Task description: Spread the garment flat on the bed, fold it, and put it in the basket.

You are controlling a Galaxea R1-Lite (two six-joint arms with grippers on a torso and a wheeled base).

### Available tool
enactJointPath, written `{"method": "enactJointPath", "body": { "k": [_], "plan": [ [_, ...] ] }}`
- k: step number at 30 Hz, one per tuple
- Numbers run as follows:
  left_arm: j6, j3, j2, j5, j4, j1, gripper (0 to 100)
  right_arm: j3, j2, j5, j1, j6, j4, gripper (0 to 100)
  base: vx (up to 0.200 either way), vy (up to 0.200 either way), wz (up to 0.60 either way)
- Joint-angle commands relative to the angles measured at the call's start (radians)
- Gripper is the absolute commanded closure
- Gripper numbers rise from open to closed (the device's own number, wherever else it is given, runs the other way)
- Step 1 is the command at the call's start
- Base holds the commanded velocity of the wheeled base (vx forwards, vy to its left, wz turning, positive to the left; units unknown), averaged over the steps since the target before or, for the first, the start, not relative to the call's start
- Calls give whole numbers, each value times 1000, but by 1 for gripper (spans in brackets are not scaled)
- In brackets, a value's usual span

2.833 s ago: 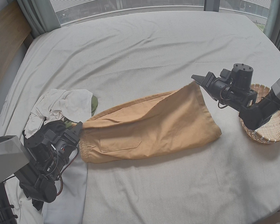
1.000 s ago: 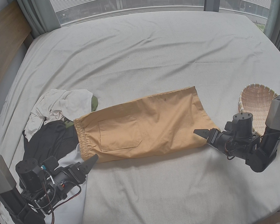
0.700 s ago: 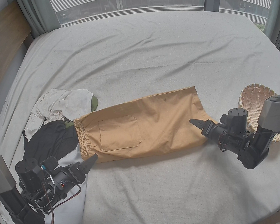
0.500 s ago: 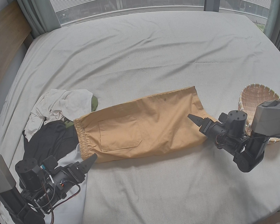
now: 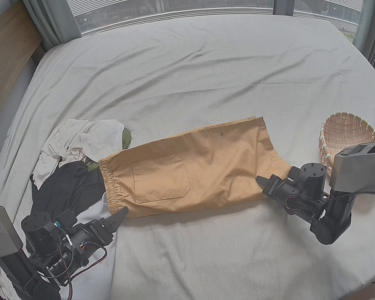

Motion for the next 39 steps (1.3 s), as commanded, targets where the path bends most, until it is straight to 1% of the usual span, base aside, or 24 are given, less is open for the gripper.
{"method": "enactJointPath", "body": {
  "k": [1,3,6,11,12,13,16,21,22,25,30,35,39],
  "plan": [
    [-2,-1,12,0,-1,12,0,103,-119,7,14,-5,-11,100,0,0,0],
    [-2,-3,23,1,-1,16,0,150,-160,25,6,-6,-11,100,0,0,0],
    [1,-3,37,1,-1,27,0,204,-202,28,-9,-9,-11,100,0,0,0],
    [-5,-9,43,-2,-1,27,0,307,-255,30,-66,-58,-11,100,0,0,0],
    [-5,-9,43,-2,-1,27,0,307,-255,30,-66,-58,-11,100,0,0,0],
    [-3,-18,48,-3,-1,24,0,342,-262,30,-88,-87,-11,100,0,0,0],
    [-6,-52,69,-3,-1,19,0,374,-262,31,-120,-129,-11,100,0,0,0],
    [-25,-93,101,-9,-1,10,0,407,-277,33,-150,-133,-11,100,0,0,0],
    [-34,-113,131,-8,-2,-2,0,417,-288,34,-166,-133,-11,100,0,0,0],
    [-37,-136,161,-8,-1,-7,0,436,-289,48,-175,-133,-11,100,0,0,0],
    [-37,-161,198,-6,-2,-19,0,443,-286,48,-195,-140,-11,100,0,0,0],
    [-37,-222,249,-3,-2,-14,0,465,-291,48,-233,-167,-11,100,0,0,0],
    [-37,-244,287,-3,-2,-22,0,500,-306,72,-230,-166,-11,100,0,0,0]
  ]
}}
